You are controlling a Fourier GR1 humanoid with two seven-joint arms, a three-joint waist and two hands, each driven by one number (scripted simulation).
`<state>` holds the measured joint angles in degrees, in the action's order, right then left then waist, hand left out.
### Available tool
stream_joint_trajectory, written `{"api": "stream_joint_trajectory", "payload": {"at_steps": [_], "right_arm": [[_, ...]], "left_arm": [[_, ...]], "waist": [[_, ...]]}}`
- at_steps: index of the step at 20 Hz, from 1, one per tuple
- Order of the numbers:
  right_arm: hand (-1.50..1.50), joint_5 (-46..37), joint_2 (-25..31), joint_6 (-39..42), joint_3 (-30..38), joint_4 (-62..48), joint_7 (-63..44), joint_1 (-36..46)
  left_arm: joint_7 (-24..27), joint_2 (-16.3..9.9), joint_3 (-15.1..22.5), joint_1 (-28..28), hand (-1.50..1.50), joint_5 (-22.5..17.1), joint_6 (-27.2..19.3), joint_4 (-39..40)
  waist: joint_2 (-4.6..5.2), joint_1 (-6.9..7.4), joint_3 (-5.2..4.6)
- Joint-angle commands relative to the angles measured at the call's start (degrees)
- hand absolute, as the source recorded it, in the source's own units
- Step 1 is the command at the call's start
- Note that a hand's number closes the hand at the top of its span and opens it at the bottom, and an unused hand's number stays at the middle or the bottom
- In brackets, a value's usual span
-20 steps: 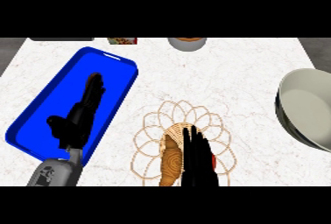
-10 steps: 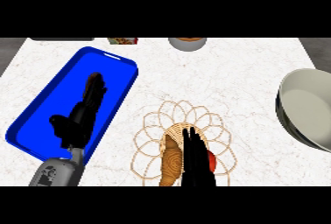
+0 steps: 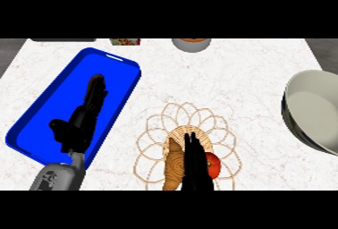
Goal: Pick the croissant from the placemat and place it in the bowl
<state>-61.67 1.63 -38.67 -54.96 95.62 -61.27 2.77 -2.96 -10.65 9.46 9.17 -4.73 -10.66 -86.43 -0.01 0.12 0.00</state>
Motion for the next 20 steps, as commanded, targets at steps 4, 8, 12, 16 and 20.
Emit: {"api": "stream_joint_trajectory", "payload": {"at_steps": [4,8,12,16,20], "right_arm": [[-1.5,-1.58,-1.57,-3.52,0.61,-5.58,-9.07,1.26],[-1.5,-3.51,-1.59,-0.86,2.76,-7.3,-8.59,-1.42],[-1.5,-0.59,-1.6,0.22,3.26,-11.51,-9.41,3.34],[-1.5,4.45,-1.6,-5.35,1.57,-15.17,-7.55,5.46],[1.5,4.58,-1.6,0.98,-2.19,-19.72,-1.46,5.23]], "left_arm": [[-2.67,-0.13,-1.32,1.12,0.0,-0.27,0.96,-1.2],[-0.61,0.37,-1.15,-0.06,0.0,1.0,0.58,-1.31],[0.53,0.21,-1.36,-1.19,0.0,0.68,2.41,-0.33],[0.57,2.45,-0.19,-1.22,0.0,2.75,0.2,0.14],[-0.77,2.21,-0.62,-0.31,0.0,3.01,-0.03,-1.65]], "waist": [[-0.02,-0.04,-0.01],[-0.05,-0.13,-0.01],[0.04,0.14,0.0],[0.1,0.34,0.02],[0.12,0.42,0.01]]}}
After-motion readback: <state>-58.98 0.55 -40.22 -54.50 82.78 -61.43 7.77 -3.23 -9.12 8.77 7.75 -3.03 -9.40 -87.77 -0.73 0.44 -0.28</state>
